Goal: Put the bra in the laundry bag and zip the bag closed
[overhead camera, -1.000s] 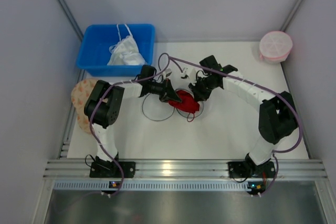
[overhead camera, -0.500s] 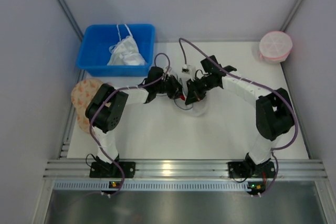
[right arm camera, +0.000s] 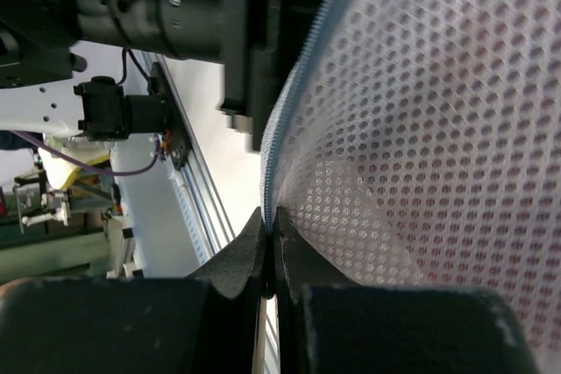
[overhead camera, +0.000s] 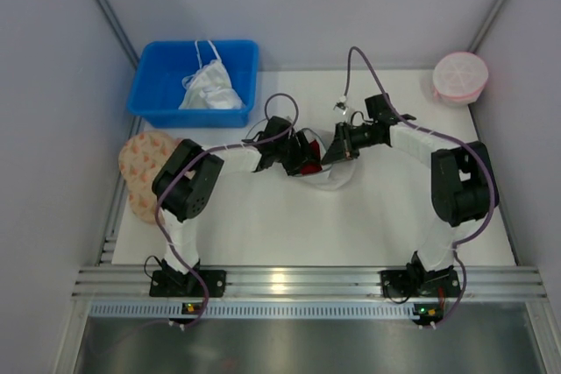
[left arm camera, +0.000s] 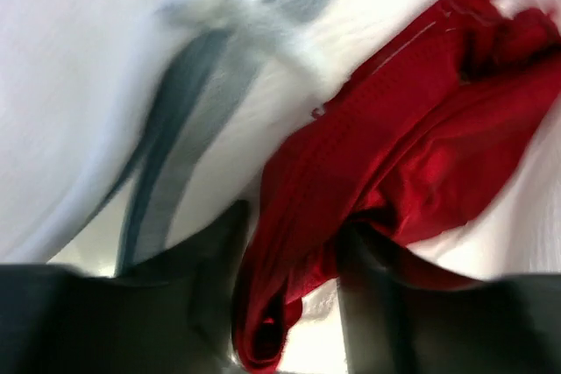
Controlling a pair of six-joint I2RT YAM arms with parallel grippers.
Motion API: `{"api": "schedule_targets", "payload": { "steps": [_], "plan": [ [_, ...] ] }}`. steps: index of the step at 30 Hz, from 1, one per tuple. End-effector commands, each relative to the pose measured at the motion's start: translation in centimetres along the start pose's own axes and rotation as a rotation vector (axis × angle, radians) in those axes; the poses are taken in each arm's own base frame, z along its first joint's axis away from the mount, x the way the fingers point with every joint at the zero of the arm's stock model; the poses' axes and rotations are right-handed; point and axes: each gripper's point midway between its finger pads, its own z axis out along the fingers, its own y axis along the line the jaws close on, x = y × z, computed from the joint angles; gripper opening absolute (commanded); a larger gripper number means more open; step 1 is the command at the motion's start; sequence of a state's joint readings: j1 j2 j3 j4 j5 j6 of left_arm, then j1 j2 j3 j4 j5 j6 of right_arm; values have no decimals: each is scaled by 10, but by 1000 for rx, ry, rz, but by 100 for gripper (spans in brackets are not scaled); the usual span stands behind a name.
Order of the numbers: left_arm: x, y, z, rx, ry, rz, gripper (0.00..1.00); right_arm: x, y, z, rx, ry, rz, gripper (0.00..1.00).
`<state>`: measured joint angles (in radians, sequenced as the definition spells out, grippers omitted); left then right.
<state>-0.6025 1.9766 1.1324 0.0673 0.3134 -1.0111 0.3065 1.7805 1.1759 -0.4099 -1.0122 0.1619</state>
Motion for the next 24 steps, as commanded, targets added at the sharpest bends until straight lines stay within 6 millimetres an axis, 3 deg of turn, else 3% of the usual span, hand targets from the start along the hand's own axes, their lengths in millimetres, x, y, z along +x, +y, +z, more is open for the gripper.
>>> {"api": "schedule_targets", "payload": {
  "steps": [1, 4, 5, 10, 15, 18, 19, 24],
  "plan": [
    [-11, 6, -8, -54, -49, 103, 64, -5, 8, -6, -55, -22, -2, 0],
    [-19, -19, -26, 4, -86, 216, 71, -1, 5, -5, -49, -13, 4, 0],
    [-18, -17, -32, -14, -79, 257, 73, 0, 5, -5, -44, -11, -1, 0],
    [-26, -44, -70, 14, -94, 413, 73, 6, -2, -8, -6, -11, -17, 0],
    [-43, -48, -119, 18, -141, 522, 73, 12, -14, -18, 38, -21, -15, 0],
    [-67, -25, -140, -27, -198, 489, 72, 17, -20, -24, 53, -20, 6, 0],
    [-85, -14, -155, -54, -251, 467, 70, 18, -22, -28, 59, -24, 9, 0],
    [-116, 43, -177, -179, -327, 416, 61, 24, -27, -38, 75, -20, 19, 0]
  ]
}}
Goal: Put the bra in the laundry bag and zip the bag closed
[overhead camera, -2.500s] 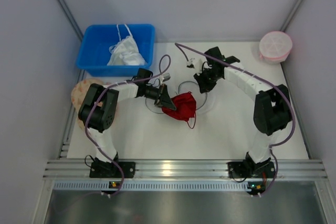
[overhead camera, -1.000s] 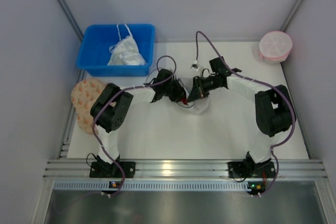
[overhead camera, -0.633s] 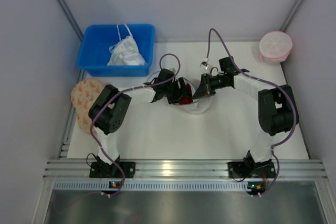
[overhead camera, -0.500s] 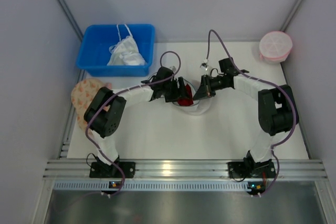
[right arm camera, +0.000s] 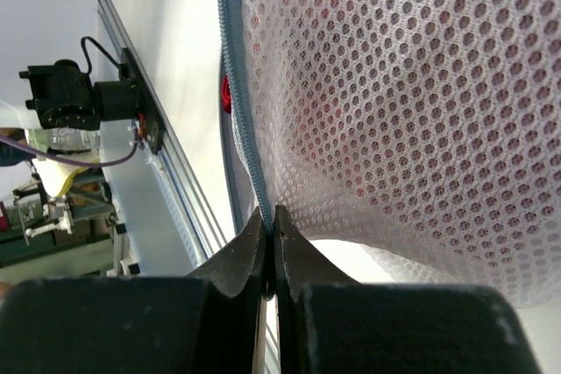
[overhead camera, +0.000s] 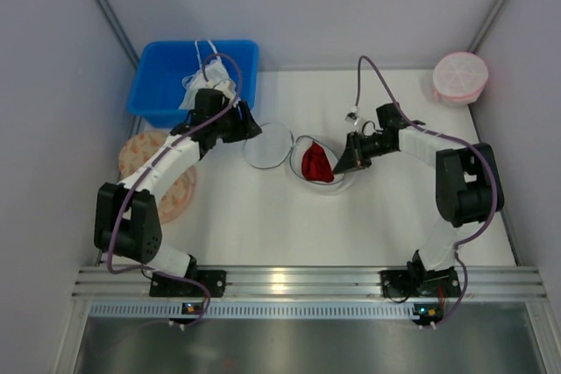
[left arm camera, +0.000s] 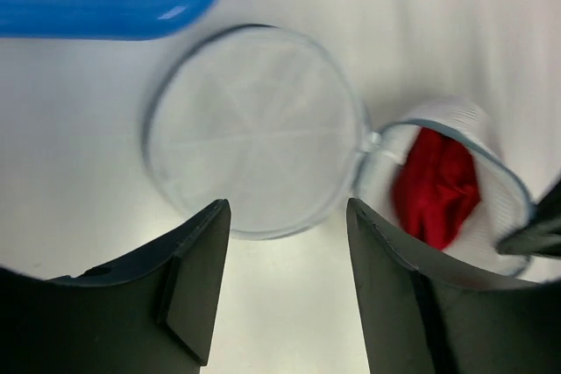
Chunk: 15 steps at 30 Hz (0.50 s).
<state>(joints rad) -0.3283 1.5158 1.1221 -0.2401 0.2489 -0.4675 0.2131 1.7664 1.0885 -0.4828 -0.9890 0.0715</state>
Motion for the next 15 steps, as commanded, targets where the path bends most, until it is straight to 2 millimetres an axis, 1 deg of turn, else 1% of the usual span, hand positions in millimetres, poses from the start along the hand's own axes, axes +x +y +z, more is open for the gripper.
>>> {"api": "schedule_targets", "payload": {
  "steps": [1, 2, 3, 6, 9, 11, 12, 15],
  "plan": [
    [8, 47, -7, -119, 14, 43, 61, -1, 4, -17, 13, -23, -77, 0],
    [8, 55, -6, -141, 14, 45, 61, -2, 1, -21, 24, -30, -73, 0],
    [10, 61, -3, -159, 21, 50, 60, 0, -2, -24, 35, -22, -70, 0],
    [10, 69, 6, -178, 25, 67, 59, 0, -10, -32, 60, -27, -70, 0],
    [20, 81, 23, -200, 70, 42, 58, -1, -13, -38, 66, -38, -64, 0],
    [26, 90, 28, -218, 89, -5, 58, 0, -12, -39, 62, -37, -61, 0],
    [33, 96, 32, -230, 106, -24, 57, 0, -12, -39, 60, -35, -58, 0],
    [42, 105, 40, -240, 124, -51, 56, 0, -12, -38, 57, -35, -59, 0]
  ]
}}
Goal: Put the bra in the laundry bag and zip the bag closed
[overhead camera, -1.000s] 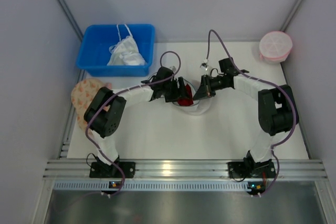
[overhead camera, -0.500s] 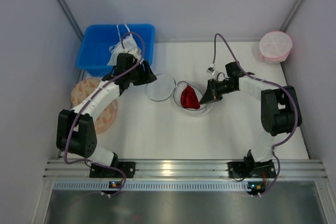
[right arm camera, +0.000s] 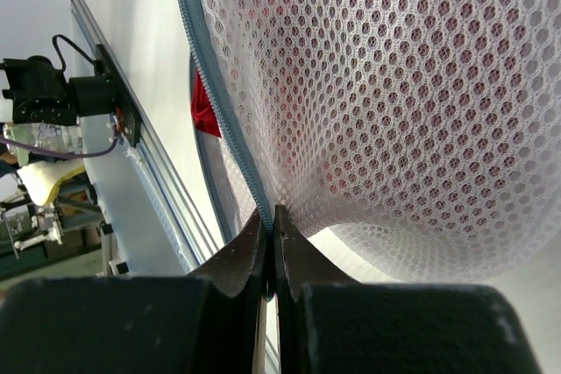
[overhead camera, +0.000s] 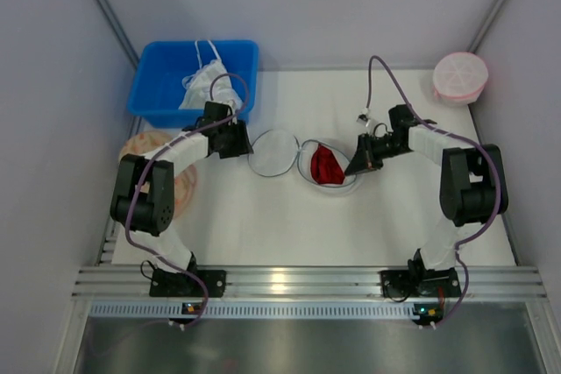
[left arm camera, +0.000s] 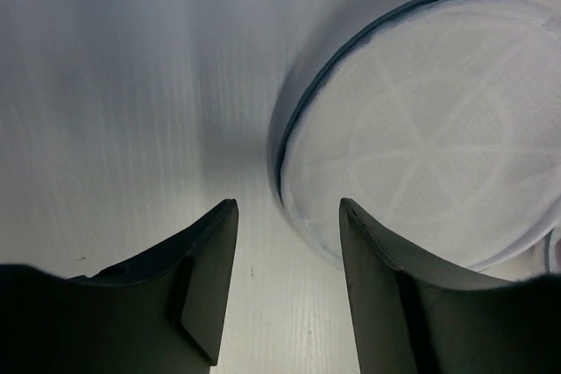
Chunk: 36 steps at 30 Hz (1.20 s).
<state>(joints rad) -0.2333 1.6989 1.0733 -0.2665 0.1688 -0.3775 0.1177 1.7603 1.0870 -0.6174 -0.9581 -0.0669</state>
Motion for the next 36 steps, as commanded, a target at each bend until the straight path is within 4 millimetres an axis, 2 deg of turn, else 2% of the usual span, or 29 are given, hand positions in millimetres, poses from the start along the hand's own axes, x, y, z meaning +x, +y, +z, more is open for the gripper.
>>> {"api": "schedule_targets", "payload": {
  "steps": [1, 5, 9, 11, 15, 16, 21, 22, 23, 25, 26, 28, 29, 30, 34, 35, 36],
  "plan": [
    [-6, 4, 8, 1, -27, -31, 55, -10, 13, -11, -8, -35, -78, 0],
    [-1, -9, 18, 92, -1, -35, 54, -8, 11, -10, -11, -28, -69, 0],
    [7, -8, 30, 102, 20, -45, 54, -9, 10, -9, -15, -27, -66, 0],
    [13, -8, 34, 91, 34, -46, 50, -9, 10, -9, -15, -28, -63, 0],
    [25, 2, 41, -9, 27, 49, 37, -11, 11, -9, -14, -31, -60, 0],
    [32, -3, 42, -10, 38, 73, 33, -11, 11, -10, -13, -32, -63, 0],
    [55, -3, 45, -18, 132, 111, 0, -16, 13, -12, -1, -47, -78, 0],
    [52, -5, 42, -9, 131, 115, 0, -17, 11, -13, 15, -49, -80, 0],
    [47, -11, 38, 9, 122, 121, 0, -18, 11, -14, 24, -53, -81, 0],
    [24, -24, 19, 43, 46, 151, 0, -24, 9, -19, 65, -68, -100, 0],
    [1, -36, 2, 68, -26, 174, 0, -28, 10, -21, 76, -77, -112, 0],
    [-20, -45, -17, 82, -90, 221, 0, -31, 12, -26, 100, -88, -137, 0],
    [-41, -58, -35, 106, -154, 250, 0, -33, 14, -30, 111, -92, -150, 0],
    [-51, -62, -44, 113, -181, 289, 0, -35, 16, -32, 116, -94, -160, 0],
    [-90, -86, -88, 153, -287, 405, 0, -52, 32, -49, 146, -126, -226, 0],
    [-104, -96, -107, 166, -340, 434, 0, -64, 40, -57, 151, -154, -262, 0],
    [-110, -103, -117, 170, -374, 481, 0, -69, 45, -62, 159, -169, -278, 0]
  ]
}}
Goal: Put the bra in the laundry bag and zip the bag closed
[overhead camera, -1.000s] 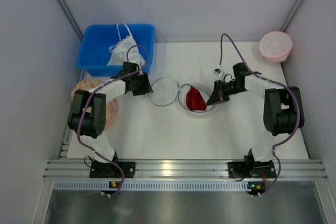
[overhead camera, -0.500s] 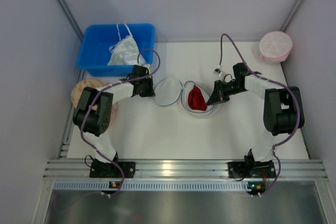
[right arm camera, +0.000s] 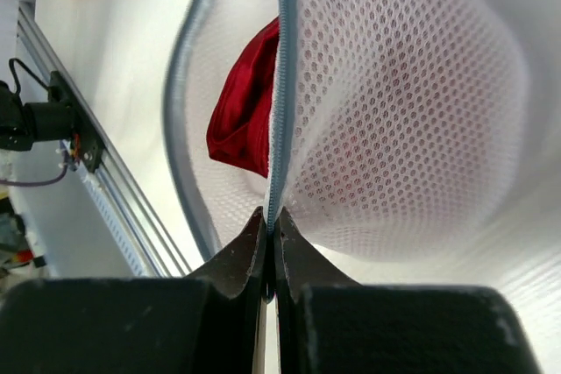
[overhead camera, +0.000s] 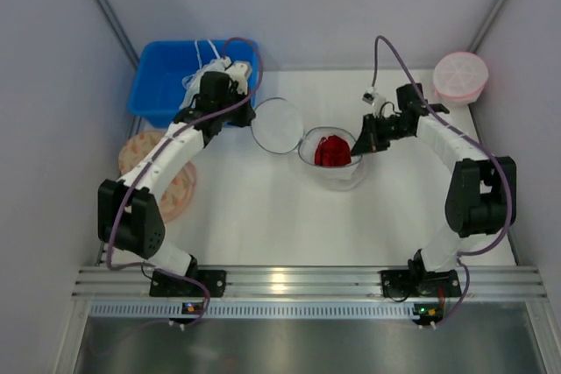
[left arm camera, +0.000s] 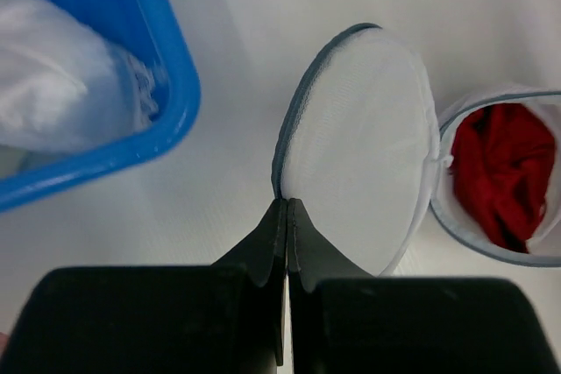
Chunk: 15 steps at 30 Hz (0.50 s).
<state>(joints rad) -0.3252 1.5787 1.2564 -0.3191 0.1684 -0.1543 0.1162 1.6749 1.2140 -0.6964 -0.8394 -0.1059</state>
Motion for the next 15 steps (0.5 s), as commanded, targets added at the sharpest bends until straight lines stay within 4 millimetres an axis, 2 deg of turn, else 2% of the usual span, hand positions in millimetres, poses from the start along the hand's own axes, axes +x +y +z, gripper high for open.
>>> {"api": "schedule_targets", "payload": {
  "steps": [1, 2, 4, 5, 8, 10, 12, 13, 14, 15],
  "plan": [
    [-69, -23, -51, 38, -189, 188, 0, -44, 27, -38, 38, -119, -148, 0],
    [-88, -30, -69, 40, -251, 232, 0, -58, 36, -47, 37, -148, -172, 0],
    [-102, -42, -83, 44, -303, 307, 0, -68, 43, -53, 36, -181, -189, 0],
    [-109, -49, -93, 50, -330, 336, 0, -64, 41, -49, 33, -179, -160, 0],
    [-108, -65, -98, 86, -344, 444, 0, -45, 33, -31, -5, -113, -93, 0],
    [-106, -75, -94, 92, -346, 537, 0, -31, 32, -16, -72, -60, -26, 0],
    [-102, -86, -86, 98, -339, 622, 0, -30, 32, -9, -105, -77, 2, 0],
    [-104, -91, -82, 96, -348, 651, 0, -20, 33, -3, -120, -68, 52, 0],
    [-102, -92, -73, 80, -338, 671, 0, -26, 32, 1, -125, -101, 50, 0],
    [-101, -103, -69, 84, -347, 728, 0, -25, 33, 4, -127, -109, 57, 0]
  ]
}}
